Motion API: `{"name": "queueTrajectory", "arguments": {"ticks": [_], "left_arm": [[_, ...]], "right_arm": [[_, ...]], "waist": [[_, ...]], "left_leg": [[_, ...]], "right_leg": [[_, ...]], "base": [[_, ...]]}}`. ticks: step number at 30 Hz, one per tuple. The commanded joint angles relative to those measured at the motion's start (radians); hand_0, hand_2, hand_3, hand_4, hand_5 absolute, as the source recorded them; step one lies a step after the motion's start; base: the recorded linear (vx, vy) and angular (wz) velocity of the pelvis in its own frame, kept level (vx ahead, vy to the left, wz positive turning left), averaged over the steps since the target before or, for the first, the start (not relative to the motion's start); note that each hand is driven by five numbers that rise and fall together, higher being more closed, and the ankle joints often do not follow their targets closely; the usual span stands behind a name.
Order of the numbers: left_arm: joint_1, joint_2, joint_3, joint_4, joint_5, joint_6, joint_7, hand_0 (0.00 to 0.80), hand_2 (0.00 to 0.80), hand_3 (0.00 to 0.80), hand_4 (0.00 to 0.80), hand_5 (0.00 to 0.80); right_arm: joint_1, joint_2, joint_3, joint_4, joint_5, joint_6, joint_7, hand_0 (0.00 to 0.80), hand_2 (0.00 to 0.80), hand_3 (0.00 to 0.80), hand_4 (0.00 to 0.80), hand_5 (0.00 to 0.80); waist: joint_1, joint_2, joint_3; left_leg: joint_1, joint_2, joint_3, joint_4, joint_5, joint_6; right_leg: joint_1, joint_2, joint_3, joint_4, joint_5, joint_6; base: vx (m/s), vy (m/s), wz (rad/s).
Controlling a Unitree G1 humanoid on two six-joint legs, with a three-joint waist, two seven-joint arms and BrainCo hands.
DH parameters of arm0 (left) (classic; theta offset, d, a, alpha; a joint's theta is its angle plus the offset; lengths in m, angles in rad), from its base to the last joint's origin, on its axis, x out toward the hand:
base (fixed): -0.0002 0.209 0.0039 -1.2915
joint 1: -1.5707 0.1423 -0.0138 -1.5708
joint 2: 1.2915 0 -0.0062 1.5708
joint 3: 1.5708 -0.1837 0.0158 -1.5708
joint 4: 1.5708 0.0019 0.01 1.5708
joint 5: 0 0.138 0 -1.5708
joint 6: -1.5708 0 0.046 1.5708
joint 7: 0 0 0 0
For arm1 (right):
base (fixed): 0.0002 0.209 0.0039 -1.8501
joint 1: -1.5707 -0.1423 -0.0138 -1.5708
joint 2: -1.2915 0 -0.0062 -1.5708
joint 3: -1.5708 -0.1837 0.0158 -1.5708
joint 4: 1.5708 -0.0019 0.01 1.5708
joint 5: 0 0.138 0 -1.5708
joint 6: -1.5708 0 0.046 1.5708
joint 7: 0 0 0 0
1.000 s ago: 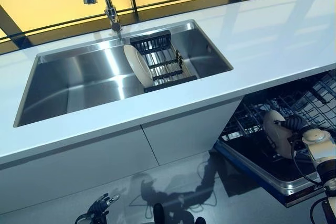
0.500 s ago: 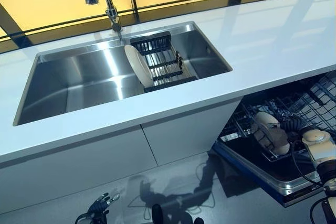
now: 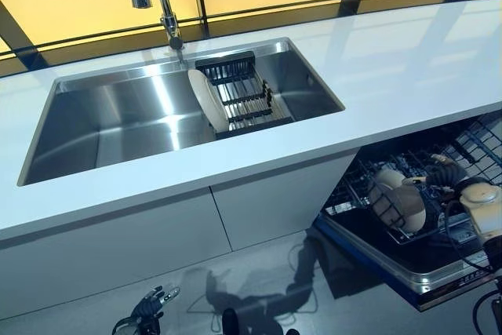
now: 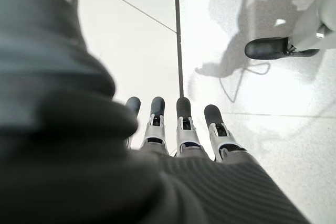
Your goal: Take plates into dishwasher
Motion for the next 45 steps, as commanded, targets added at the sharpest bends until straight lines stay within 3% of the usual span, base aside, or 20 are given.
{"name": "queueTrajectory", "arguments": {"ticks": [1, 8, 12, 18, 24, 28, 31, 33, 35, 36, 37, 39, 40, 41, 45], "left_arm": [[-0.005, 0.013, -0.010, 0.029, -0.029, -0.021, 0.012, 0.000, 0.000, 0.000, 0.000, 0.000], [-0.002, 0.032, -0.013, 0.048, -0.048, -0.026, 0.016, 0.000, 0.000, 0.000, 0.000, 0.000], [-0.003, 0.040, -0.013, 0.070, -0.059, -0.043, 0.011, 0.000, 0.000, 0.000, 0.000, 0.000], [-0.004, 0.052, -0.029, 0.081, -0.071, -0.053, 0.010, 0.000, 0.000, 0.000, 0.000, 0.000], [-0.012, 0.051, -0.026, 0.054, -0.072, -0.033, 0.010, 0.000, 0.000, 0.000, 0.000, 0.000], [-0.026, 0.047, -0.025, 0.035, -0.070, -0.020, 0.015, 0.000, 0.000, 0.000, 0.000, 0.000], [-0.019, 0.039, -0.013, 0.020, -0.077, -0.014, 0.032, 0.000, 0.000, 0.000, 0.000, 0.000], [-0.016, 0.034, -0.008, 0.012, -0.073, -0.010, 0.037, 0.000, 0.000, 0.000, 0.000, 0.000], [-0.012, 0.022, 0.000, -0.004, -0.061, -0.002, 0.041, 0.000, 0.000, 0.000, 0.000, 0.000], [-0.011, 0.020, 0.002, -0.007, -0.059, 0.000, 0.040, 0.000, 0.000, 0.000, 0.000, 0.000], [-0.003, 0.017, 0.003, -0.008, -0.064, 0.000, 0.037, 0.000, 0.000, 0.000, 0.000, 0.000], [-0.001, 0.007, 0.003, 0.001, -0.061, 0.004, 0.039, 0.000, 0.000, 0.000, 0.000, 0.000], [0.000, 0.005, 0.011, 0.008, -0.058, 0.006, 0.035, 0.000, 0.000, 0.000, 0.000, 0.000], [-0.007, 0.009, 0.015, 0.015, -0.047, 0.013, 0.029, 0.000, 0.000, 0.000, 0.000, 0.000], [-0.023, 0.019, -0.005, 0.016, -0.055, 0.011, 0.034, 0.000, 0.000, 0.000, 0.000, 0.000]], "right_arm": [[-0.078, -0.147, -0.022, -0.017, 0.025, 0.037, -0.012, 0.000, 0.000, 0.000, 0.000, 0.000], [-0.125, -0.335, -0.049, 0.031, 0.001, 0.090, -0.030, 0.000, 0.000, 0.000, 0.000, 0.000], [-0.205, -0.419, -0.002, 0.053, -0.049, 0.123, -0.001, 0.000, 0.000, 0.000, 0.000, 0.000], [-0.415, -0.488, 0.180, 0.076, -0.145, 0.029, -0.091, 0.000, 0.000, 0.000, 0.000, 0.000], [-0.591, -0.481, 0.342, -0.068, -0.278, -0.101, -0.194, 0.000, 0.000, 0.000, 0.000, 0.000], [-0.643, -0.455, 0.404, -0.178, -0.360, -0.134, -0.257, 0.000, 0.000, 0.000, 0.000, 0.000], [-0.660, -0.423, 0.441, -0.233, -0.483, -0.243, -0.289, 0.000, 0.000, 0.000, 0.000, 0.000], [-0.690, -0.410, 0.475, -0.257, -0.549, -0.266, -0.285, 0.000, 0.000, 0.000, 0.000, 0.000], [-0.759, -0.378, 0.564, -0.265, -0.677, -0.340, -0.301, 0.000, 0.000, 0.000, 0.000, 0.000], [-0.773, -0.374, 0.582, -0.258, -0.694, -0.352, -0.306, 0.000, 0.000, 0.000, 0.000, 0.000], [-0.829, -0.359, 0.649, -0.245, -0.732, -0.378, -0.319, 0.000, 0.000, 0.000, 0.000, 0.000], [-0.874, -0.351, 0.707, -0.242, -0.775, -0.403, -0.315, 0.000, 0.000, 0.000, 0.000, 0.000], [-0.892, -0.345, 0.726, -0.245, -0.793, -0.409, -0.297, 0.000, 0.000, 0.000, 0.000, 0.000], [-0.900, -0.333, 0.736, -0.250, -0.824, -0.413, -0.286, 0.000, 0.000, 0.000, 0.000, 0.000], [-0.891, -0.319, 0.725, -0.293, -0.868, -0.400, -0.267, 0.000, 0.000, 0.000, 0.000, 0.000]], "waist": [[-0.002, -0.034, -0.063], [-0.005, -0.063, -0.081], [-0.002, -0.078, -0.091], [0.023, -0.097, -0.095], [0.048, -0.102, -0.092], [0.064, -0.102, -0.088], [0.090, -0.101, -0.074], [0.104, -0.099, -0.065], [0.146, -0.100, -0.044], [0.152, -0.102, -0.042], [0.169, -0.113, -0.038], [0.173, -0.121, -0.035], [0.170, -0.121, -0.038], [0.162, -0.109, -0.048], [0.155, -0.100, -0.041]], "left_leg": [[0.012, -0.020, 0.033, -0.002, -0.122, -0.021], [0.022, -0.021, 0.031, -0.002, -0.129, -0.019], [0.020, -0.026, 0.021, -0.002, -0.128, -0.020], [0.007, -0.035, 0.001, -0.002, -0.123, -0.020], [-0.004, -0.044, -0.023, -0.002, -0.126, -0.012], [-0.019, -0.042, -0.038, -0.002, -0.117, -0.013], [-0.047, -0.034, -0.050, -0.002, -0.081, -0.043], [-0.064, -0.035, -0.066, -0.002, -0.059, -0.057], [-0.055, -0.048, -0.136, 0.005, -0.050, -0.053], [-0.057, -0.051, -0.145, 0.032, -0.063, -0.049], [-0.070, -0.059, -0.162, 0.146, -0.129, -0.026], [-0.089, -0.061, -0.143, 0.272, -0.208, -0.005], [-0.063, -0.059, -0.140, 0.251, -0.219, 0.005], [-0.004, -0.053, -0.130, 0.126, -0.182, 0.004], [0.014, -0.056, -0.149, -0.002, -0.111, -0.005]], "right_leg": [[0.001, 0.053, -0.005, 0.054, -0.100, -0.018], [0.008, 0.056, -0.004, 0.053, -0.099, -0.015], [0.008, 0.059, -0.002, 0.054, -0.100, -0.014], [0.011, 0.061, -0.009, 0.044, -0.096, -0.013], [0.013, 0.058, -0.023, 0.046, -0.106, -0.009], [0.010, 0.060, -0.045, 0.059, -0.121, -0.017], [0.021, 0.067, -0.079, 0.064, -0.129, -0.034], [0.030, 0.070, -0.086, 0.060, -0.123, -0.037], [0.037, 0.064, -0.081, 0.051, -0.107, -0.038], [0.037, 0.060, -0.079, 0.050, -0.104, -0.038], [0.034, 0.041, -0.075, 0.052, -0.102, -0.038], [0.030, 0.022, -0.083, 0.060, -0.100, -0.034], [0.018, 0.015, -0.084, 0.071, -0.099, -0.024], [0.006, 0.021, -0.096, 0.074, -0.098, -0.014], [-0.015, 0.031, -0.102, 0.061, -0.079, 0.003]], "base": [[0.000, 0.000, 0.00], [0.000, 0.000, 0.00], [0.000, 0.000, 0.00], [0.000, 0.000, 0.00], [-0.001, 0.009, 0.06], [-0.090, -0.079, 0.24], [-0.114, -0.152, 0.28], [-0.078, -0.093, 0.32], [-0.050, -0.053, 0.34], [-0.018, 0.002, 0.17], [-0.003, 0.044, 0.16], [0.031, 0.123, 0.13], [0.087, 0.212, 0.08], [0.079, 0.186, 0.19], [0.032, 0.140, 0.28]]}}
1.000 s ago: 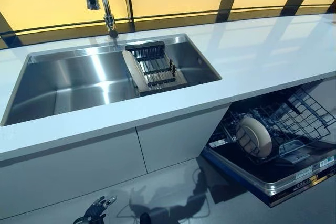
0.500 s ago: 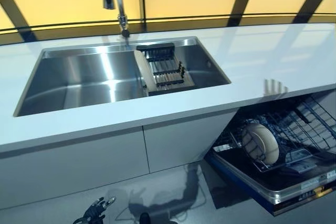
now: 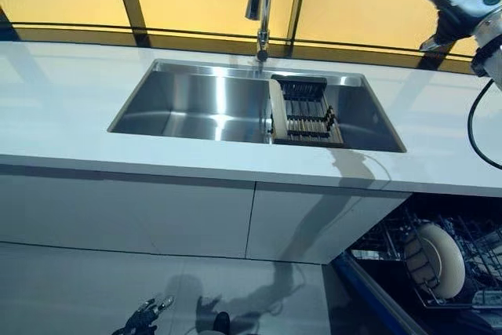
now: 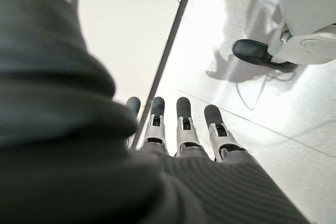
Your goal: Take plates into dishwasher
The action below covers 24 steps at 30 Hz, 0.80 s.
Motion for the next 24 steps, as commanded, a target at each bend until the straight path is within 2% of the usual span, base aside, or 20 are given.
{"name": "queueTrajectory", "arguments": {"ticks": [1, 4, 10, 18, 24], "left_arm": [[-0.046, 0.022, -0.013, -0.018, -0.023, -0.024, 0.006, 0.000, 0.000, 0.000, 0.000, 0.000], [-0.032, 0.029, -0.019, -0.031, -0.038, -0.036, 0.014, 0.000, 0.000, 0.000, 0.000, 0.000], [-0.032, 0.038, -0.027, -0.043, -0.056, -0.043, 0.013, 0.000, 0.000, 0.000, 0.000, 0.000], [-0.040, 0.050, -0.037, -0.051, -0.077, -0.049, 0.009, 0.000, 0.000, 0.000, 0.000, 0.000], [-0.033, 0.053, -0.027, -0.054, -0.081, -0.056, 0.010, 0.000, 0.000, 0.000, 0.000, 0.000]], "right_arm": [[-0.101, -0.021, 0.041, -0.013, -0.069, 0.018, -0.004, 0.000, 0.000, 0.000, 0.000, 0.000], [-0.073, -0.020, 0.029, -0.033, -0.107, 0.019, 0.005, 0.000, 0.000, 0.000, 0.000, 0.000], [-0.063, -0.002, 0.031, -0.055, -0.149, 0.018, 0.032, 0.000, 0.000, 0.000, 0.000, 0.000], [-0.115, 0.036, 0.072, -0.047, -0.153, 0.039, 0.009, 0.000, 0.000, 0.000, 0.000, 0.000], [-0.112, 0.046, 0.068, -0.056, -0.136, 0.038, 0.006, 0.000, 0.000, 0.000, 0.000, 0.000]], "waist": [[-0.001, -0.035, 0.008], [0.002, -0.035, 0.021], [0.004, -0.041, 0.049], [0.013, -0.041, 0.099], [0.014, -0.046, 0.108]], "left_leg": [[0.044, -0.036, -0.004, -0.003, -0.153, 0.004], [0.018, -0.043, -0.012, -0.003, -0.159, 0.012], [-0.020, -0.047, -0.018, -0.003, -0.155, 0.020], [-0.058, -0.042, -0.016, -0.003, -0.151, 0.027], [-0.065, -0.041, -0.014, -0.003, -0.153, 0.030]], "right_leg": [[-0.057, 0.024, 0.036, 0.028, -0.015, 0.010], [-0.082, 0.017, 0.026, 0.013, 0.000, 0.024], [-0.114, 0.018, 0.028, -0.005, 0.012, 0.027], [-0.154, 0.021, 0.031, -0.004, 0.028, 0.034], [-0.162, 0.020, 0.032, -0.003, 0.031, 0.039]], "base": [[-0.027, 0.120, 0.33], [-0.029, 0.112, 0.26], [-0.006, 0.057, 0.13], [-0.017, 0.006, 0.00], [0.000, 0.000, 0.00]]}}
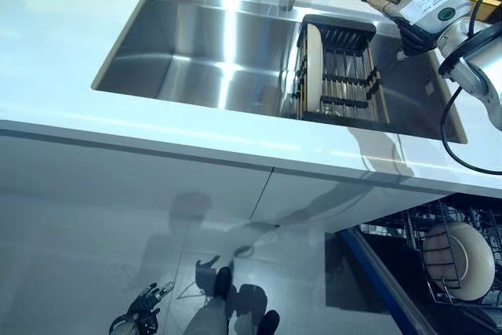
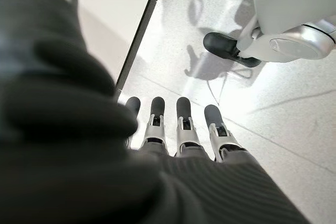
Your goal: Take plates into dishwasher
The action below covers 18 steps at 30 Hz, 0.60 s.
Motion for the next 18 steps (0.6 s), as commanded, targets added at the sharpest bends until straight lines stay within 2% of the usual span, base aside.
{"name": "queueTrajectory", "arguments": {"ticks": [1, 6, 18], "left_arm": [[0.004, 0.042, -0.019, -0.019, -0.029, -0.033, 0.004, 0.000, 0.000, 0.000, 0.000, 0.000], [-0.005, 0.046, -0.017, -0.017, -0.034, -0.028, 0.004, 0.000, 0.000, 0.000, 0.000, 0.000], [0.001, 0.049, -0.014, -0.008, -0.036, -0.027, 0.009, 0.000, 0.000, 0.000, 0.000, 0.000]], "right_arm": [[-0.109, -0.022, 0.054, -0.029, 0.014, 0.039, -0.033, 0.000, 0.000, 0.000, 0.000, 0.000], [-0.102, -0.004, 0.044, -0.033, 0.023, 0.022, -0.039, 0.000, 0.000, 0.000, 0.000, 0.000], [-0.158, 0.036, 0.083, -0.008, 0.021, 0.044, -0.040, 0.000, 0.000, 0.000, 0.000, 0.000]], "waist": [[0.023, -0.004, -0.011], [0.025, -0.008, -0.009], [0.043, -0.021, -0.008]], "left_leg": [[0.074, -0.012, 0.032, -0.004, -0.168, 0.012], [0.081, -0.014, 0.032, -0.004, -0.172, 0.016], [0.075, -0.014, 0.024, -0.004, -0.174, 0.015]], "right_leg": [[-0.058, 0.025, 0.030, 0.025, 0.017, 0.026], [-0.054, 0.023, 0.033, 0.029, 0.016, 0.029], [-0.050, 0.024, 0.024, 0.020, 0.017, 0.030]], "base": [[0.000, 0.000, 0.00], [0.023, 0.018, 0.00], [0.000, 0.000, 0.00]]}}
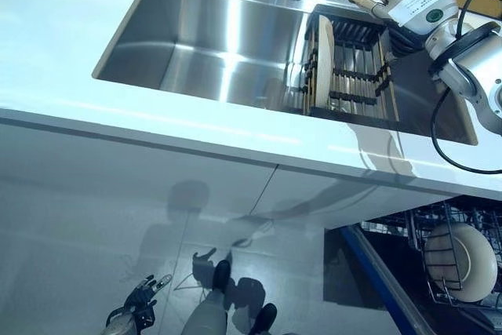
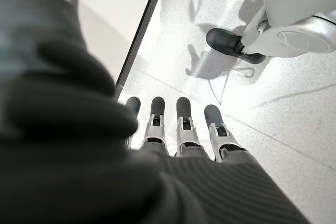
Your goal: Take plates into dishwasher
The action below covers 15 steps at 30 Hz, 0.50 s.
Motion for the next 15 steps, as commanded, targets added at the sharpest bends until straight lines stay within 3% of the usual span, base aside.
{"name": "queueTrajectory", "arguments": {"ticks": [1, 15], "left_arm": [[0.021, 0.020, -0.013, -0.007, -0.036, -0.021, 0.005, 0.000, 0.000, 0.000, 0.000, 0.000], [0.021, 0.020, -0.009, -0.010, -0.036, -0.016, 0.015, 0.000, 0.000, 0.000, 0.000, 0.000]], "right_arm": [[-0.138, -0.015, 0.077, -0.003, 0.016, 0.043, -0.032, 0.000, 0.000, 0.000, 0.000, 0.000], [-0.168, 0.018, 0.093, -0.021, 0.028, 0.042, 0.005, 0.000, 0.000, 0.000, 0.000, 0.000]], "waist": [[0.021, -0.004, -0.031], [0.036, -0.017, -0.022]], "left_leg": [[0.072, -0.015, 0.023, -0.004, -0.175, 0.014], [0.067, -0.016, 0.011, -0.004, -0.174, 0.012]], "right_leg": [[-0.053, 0.023, 0.023, 0.020, 0.015, 0.031], [-0.048, 0.026, 0.014, 0.014, 0.014, 0.027]], "base": [[0.000, 0.000, 0.00], [0.000, 0.000, 0.00]]}}
